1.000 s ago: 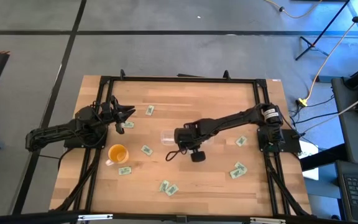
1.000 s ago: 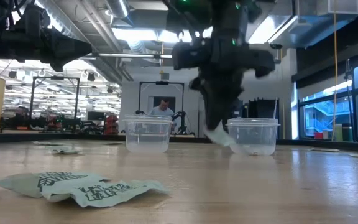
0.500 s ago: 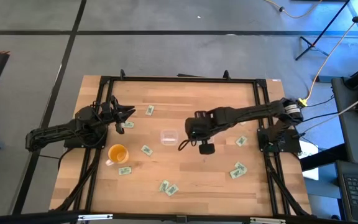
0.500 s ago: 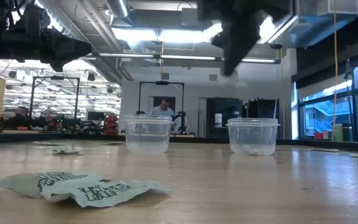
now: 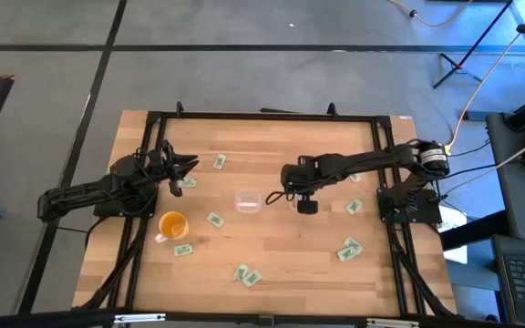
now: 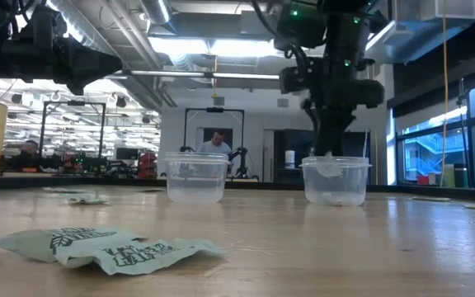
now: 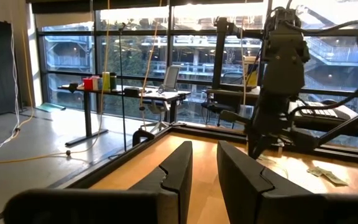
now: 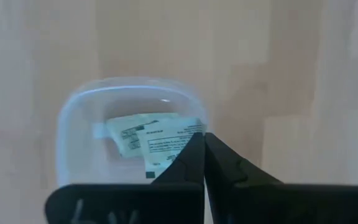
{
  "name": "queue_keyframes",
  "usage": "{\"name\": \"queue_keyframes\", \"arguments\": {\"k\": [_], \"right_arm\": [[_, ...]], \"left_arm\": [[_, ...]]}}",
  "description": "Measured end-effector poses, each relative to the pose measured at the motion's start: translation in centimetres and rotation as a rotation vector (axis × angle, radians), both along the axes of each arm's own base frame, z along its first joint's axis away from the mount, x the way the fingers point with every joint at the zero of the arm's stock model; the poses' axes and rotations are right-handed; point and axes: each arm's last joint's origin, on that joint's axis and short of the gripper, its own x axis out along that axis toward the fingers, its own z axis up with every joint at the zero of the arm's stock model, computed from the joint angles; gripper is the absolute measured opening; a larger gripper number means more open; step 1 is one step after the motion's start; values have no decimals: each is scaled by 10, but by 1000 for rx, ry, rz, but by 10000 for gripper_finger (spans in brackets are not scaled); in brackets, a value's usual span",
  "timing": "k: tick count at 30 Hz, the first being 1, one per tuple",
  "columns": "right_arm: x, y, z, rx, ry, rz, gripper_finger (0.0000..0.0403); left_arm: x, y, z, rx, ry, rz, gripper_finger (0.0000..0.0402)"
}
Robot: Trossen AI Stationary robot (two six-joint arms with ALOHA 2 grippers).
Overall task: Pick and place Stevia / Truvia into bins
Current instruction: Put the stevia packet into the right transparent container, then put the stevia packet into the left transparent container
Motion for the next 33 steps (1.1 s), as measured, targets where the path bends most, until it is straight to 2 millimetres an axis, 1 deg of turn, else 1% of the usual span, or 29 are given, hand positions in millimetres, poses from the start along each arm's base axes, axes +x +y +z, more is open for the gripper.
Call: {"name": "queue_keyframes", "arguments": {"k": [4,12,16,18,20,24,27,30,33], "right_arm": [[-3,0,-4,10,14,-29,10],[-4,1,-5,12,19,-28,31],[-3,3,-4,10,19,-24,54],[-1,3,-1,15,3,-43,71],[1,3,7,21,-31,-67,86],[-2,3,32,25,-120,-72,103],[-13,4,52,40,-190,-99,104],[-29,7,72,70,-275,-100,103],[-43,10,84,78,-389,-81,102]], "left_arm": [[0,0,0,1,0,-1,70],[0,0,0,2,1,-1,70],[0,0,0,2,1,-1,70],[0,0,0,2,0,-2,70],[0,0,0,2,1,-2,70],[0,0,0,3,-2,-2,70],[0,0,2,20,-14,-9,72],[0,-2,4,53,-10,-52,84],[0,-3,7,67,-32,-68,104]]}}
